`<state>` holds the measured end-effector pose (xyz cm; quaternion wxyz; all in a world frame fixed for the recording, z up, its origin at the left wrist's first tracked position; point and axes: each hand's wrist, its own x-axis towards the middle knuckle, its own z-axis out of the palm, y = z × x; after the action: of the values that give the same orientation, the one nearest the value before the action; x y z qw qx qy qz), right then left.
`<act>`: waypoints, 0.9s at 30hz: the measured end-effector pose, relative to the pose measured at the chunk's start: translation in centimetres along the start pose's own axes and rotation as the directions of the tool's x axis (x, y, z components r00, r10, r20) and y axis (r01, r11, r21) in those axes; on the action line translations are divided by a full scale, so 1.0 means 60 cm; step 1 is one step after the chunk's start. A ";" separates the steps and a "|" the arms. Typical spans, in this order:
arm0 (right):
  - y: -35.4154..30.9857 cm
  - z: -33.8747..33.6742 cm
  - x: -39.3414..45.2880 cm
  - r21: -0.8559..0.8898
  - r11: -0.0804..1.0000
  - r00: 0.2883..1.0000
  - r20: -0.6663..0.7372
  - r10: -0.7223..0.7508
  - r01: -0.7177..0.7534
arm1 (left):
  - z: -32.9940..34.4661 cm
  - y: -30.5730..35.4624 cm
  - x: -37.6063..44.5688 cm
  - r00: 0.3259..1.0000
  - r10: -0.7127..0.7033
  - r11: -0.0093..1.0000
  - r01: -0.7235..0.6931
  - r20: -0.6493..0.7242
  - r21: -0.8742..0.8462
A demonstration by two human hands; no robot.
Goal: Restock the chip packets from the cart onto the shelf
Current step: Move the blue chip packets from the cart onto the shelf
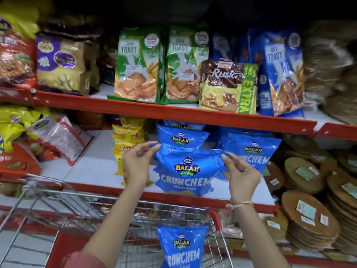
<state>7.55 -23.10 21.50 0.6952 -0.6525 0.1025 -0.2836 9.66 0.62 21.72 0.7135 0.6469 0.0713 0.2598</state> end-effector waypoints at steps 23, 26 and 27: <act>0.243 -0.079 -0.138 -0.434 0.875 0.953 0.105 0.284 -0.213 | -0.052 -0.227 -0.204 0.956 -0.279 0.935 0.291 -0.088 0.204; 0.317 -0.108 -0.178 -0.598 0.690 0.851 0.026 0.525 -0.408 | -0.075 -0.306 -0.238 0.864 -0.488 0.818 0.502 -0.124 0.281; 0.338 -0.117 -0.180 -0.637 0.614 0.793 0.008 0.610 -0.466 | -0.081 -0.333 -0.244 0.826 -0.549 0.754 0.556 -0.128 0.350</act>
<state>0.41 -23.59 -1.45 0.5085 -0.8045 0.3004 0.0632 0.59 -2.41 -1.65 0.6216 0.7177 0.3128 0.0250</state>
